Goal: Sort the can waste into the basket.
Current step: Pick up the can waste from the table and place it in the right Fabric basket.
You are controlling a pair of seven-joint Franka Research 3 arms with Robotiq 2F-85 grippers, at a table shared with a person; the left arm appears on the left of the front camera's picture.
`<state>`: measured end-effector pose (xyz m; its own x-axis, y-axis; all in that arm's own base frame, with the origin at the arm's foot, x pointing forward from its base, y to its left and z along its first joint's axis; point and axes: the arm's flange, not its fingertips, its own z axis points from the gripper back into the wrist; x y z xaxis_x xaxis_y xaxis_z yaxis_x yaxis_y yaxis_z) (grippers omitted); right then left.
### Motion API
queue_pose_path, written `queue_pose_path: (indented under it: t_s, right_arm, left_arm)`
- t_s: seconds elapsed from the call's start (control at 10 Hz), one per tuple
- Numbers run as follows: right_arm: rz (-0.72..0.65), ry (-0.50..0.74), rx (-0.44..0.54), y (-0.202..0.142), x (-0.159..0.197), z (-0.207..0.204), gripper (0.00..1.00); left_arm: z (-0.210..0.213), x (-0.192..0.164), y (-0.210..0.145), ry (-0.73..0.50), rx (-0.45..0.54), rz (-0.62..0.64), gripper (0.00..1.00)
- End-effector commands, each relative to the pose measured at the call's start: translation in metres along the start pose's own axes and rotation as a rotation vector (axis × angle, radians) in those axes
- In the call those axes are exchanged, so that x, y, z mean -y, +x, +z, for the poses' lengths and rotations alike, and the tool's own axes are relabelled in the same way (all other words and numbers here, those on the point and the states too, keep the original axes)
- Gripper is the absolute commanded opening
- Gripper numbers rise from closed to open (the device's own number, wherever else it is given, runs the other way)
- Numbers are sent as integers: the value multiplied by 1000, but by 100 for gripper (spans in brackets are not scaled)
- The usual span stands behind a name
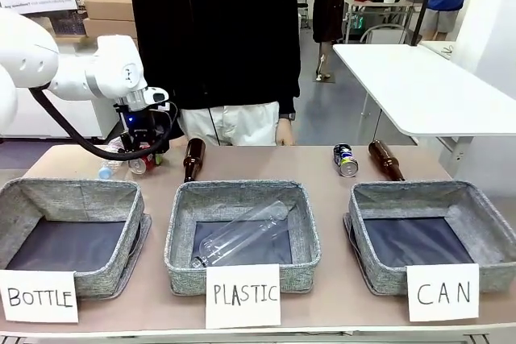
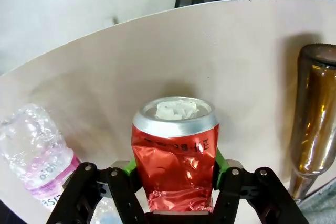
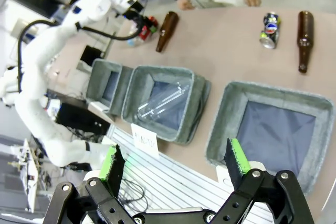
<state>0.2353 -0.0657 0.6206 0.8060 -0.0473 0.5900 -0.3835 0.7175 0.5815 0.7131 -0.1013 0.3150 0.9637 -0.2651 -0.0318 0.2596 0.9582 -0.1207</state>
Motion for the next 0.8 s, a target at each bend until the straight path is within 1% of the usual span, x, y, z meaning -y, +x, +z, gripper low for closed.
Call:
queue_pose_path:
  t_s: [0.0,0.1,0.2,0.3,0.4,0.5,0.6,0.7]
  right_arm:
    - [23,21,8,2,-1,1,100]
    - [23,21,8,2,-1,1,100]
    - [23,21,8,2,-1,1,100]
    - [23,21,8,2,-1,1,100]
    - [23,21,8,2,-1,1,100]
    - [23,21,8,2,-1,1,100]
    - [23,21,8,2,-1,1,100]
    - [23,21,8,2,-1,1,100]
  left_arm:
    - [15,2,-3,-22,20,12,0]
    - [32,4,-10,-43,45,11,0]
    - [63,7,-27,-89,85,-24,0]
    - [101,11,-52,-149,96,-66,0]
    - [144,18,-95,-242,56,-111,0]
    - [176,27,-153,-251,8,-285,0]
    - [190,34,-216,-269,-30,-391,0]
    - [193,39,-279,-326,16,-372,0]
